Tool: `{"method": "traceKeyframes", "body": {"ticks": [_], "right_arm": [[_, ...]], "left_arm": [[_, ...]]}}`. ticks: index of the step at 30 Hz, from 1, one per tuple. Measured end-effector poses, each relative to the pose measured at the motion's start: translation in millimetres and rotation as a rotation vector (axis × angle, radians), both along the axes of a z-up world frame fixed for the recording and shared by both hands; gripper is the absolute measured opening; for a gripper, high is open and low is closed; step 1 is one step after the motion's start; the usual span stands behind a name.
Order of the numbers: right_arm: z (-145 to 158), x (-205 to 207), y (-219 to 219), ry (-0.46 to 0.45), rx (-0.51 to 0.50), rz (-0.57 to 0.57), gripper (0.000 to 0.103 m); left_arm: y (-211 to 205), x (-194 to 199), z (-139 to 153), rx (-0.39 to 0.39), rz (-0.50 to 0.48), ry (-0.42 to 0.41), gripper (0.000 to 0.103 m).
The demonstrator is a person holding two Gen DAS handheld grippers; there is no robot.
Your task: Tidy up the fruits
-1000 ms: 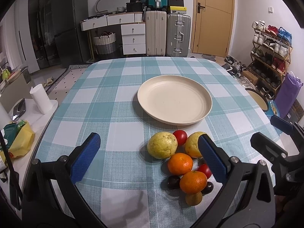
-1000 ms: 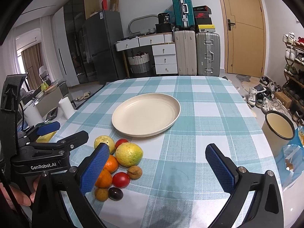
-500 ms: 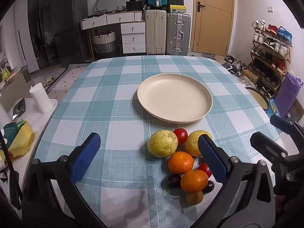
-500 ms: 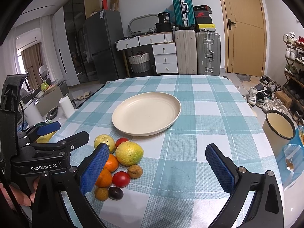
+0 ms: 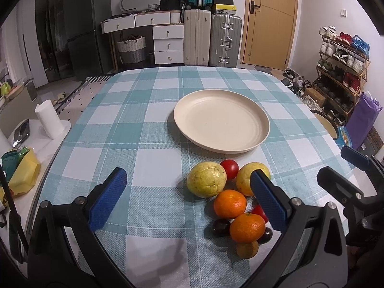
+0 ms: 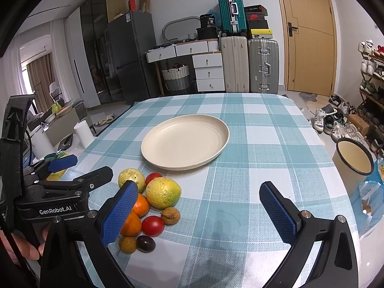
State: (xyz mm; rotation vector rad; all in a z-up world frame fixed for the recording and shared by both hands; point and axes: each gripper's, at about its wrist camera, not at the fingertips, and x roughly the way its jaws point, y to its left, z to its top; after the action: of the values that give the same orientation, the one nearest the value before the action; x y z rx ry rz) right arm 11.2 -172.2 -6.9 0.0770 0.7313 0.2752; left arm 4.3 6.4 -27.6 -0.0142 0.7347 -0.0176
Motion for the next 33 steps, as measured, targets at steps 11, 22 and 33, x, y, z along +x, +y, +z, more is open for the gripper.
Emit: {"method": "traceKeyframes", "body": {"ticks": [11, 22, 33], "right_arm": [[-7, 1, 1, 0.008, -0.001, 0.004, 0.103], [-20, 10, 2, 0.044, -0.004, 0.008, 0.103], [-35, 32, 0, 0.095, -0.004, 0.005, 0.103]], "left_arm": [[10, 12, -8, -0.051, -0.015, 0.052, 0.102], [31, 35, -31, -0.160, -0.039, 0.146, 0.102], [45, 66, -55, -0.317, -0.122, 0.239, 0.093]]}}
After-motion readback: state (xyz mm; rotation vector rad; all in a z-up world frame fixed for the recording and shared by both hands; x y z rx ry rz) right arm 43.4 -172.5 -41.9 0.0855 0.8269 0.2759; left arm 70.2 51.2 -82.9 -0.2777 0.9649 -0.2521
